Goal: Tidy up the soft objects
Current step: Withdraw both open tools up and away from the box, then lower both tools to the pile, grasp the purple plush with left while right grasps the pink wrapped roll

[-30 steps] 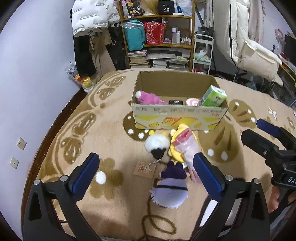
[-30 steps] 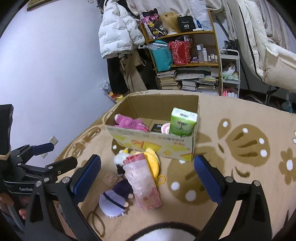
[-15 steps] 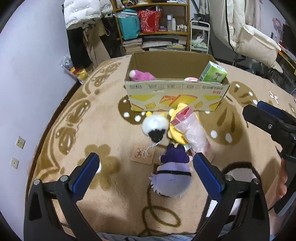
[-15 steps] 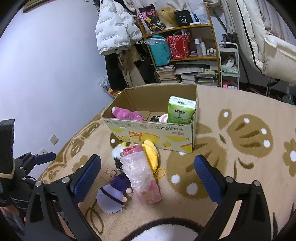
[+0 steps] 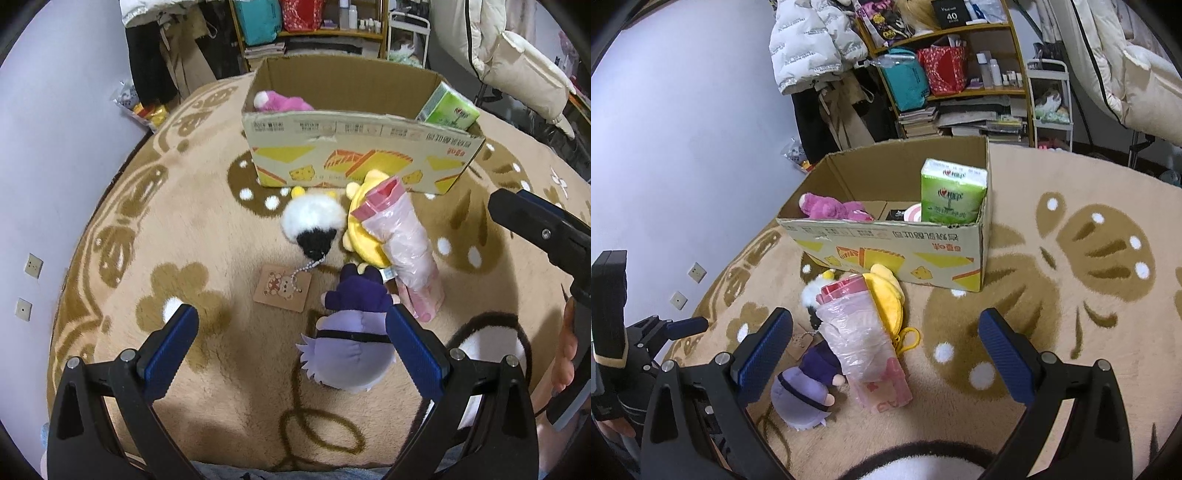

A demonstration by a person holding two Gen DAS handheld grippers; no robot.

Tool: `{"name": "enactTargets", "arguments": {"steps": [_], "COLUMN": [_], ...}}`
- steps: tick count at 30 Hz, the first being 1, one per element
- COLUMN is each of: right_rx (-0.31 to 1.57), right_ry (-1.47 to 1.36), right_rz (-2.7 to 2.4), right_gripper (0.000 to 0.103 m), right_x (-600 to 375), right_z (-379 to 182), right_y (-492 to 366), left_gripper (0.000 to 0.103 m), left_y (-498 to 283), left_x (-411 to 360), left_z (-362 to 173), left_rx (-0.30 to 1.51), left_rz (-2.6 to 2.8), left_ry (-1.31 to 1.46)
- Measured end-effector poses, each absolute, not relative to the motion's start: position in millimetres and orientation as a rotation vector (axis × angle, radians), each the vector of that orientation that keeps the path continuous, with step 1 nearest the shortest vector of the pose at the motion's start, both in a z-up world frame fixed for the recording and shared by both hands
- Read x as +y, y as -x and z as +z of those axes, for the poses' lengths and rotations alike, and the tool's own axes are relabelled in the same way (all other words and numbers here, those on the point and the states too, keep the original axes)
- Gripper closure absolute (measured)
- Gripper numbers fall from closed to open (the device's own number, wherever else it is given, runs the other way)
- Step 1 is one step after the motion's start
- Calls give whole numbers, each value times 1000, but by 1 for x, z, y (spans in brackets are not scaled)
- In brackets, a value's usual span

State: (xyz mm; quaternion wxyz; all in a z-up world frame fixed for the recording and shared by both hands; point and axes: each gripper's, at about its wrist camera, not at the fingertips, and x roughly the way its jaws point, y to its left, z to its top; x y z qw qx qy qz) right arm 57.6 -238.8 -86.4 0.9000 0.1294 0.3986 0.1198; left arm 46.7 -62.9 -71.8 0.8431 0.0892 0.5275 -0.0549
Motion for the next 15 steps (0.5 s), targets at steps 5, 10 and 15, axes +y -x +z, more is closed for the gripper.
{"name": "enactTargets", "arguments": {"steps": [5, 10, 15], "right_rx": [855, 881, 893], "right_ry": [-265, -269, -268], "right_rz": [252, 250, 251], "right_gripper": [0, 0, 0], "right_x": [-237, -237, -236], "right_z": [-97, -108, -114], "right_y": [-67, -74, -79], "left_gripper": [3, 3, 3], "left_y": [-54, -58, -63], "left_x": [-62, -65, -67], "left_z": [-82, -92, -99], "left_rx": [1157, 1188, 1210], "left_rz": [-136, -135, -139], "left_ry": [-169, -180, -181]}}
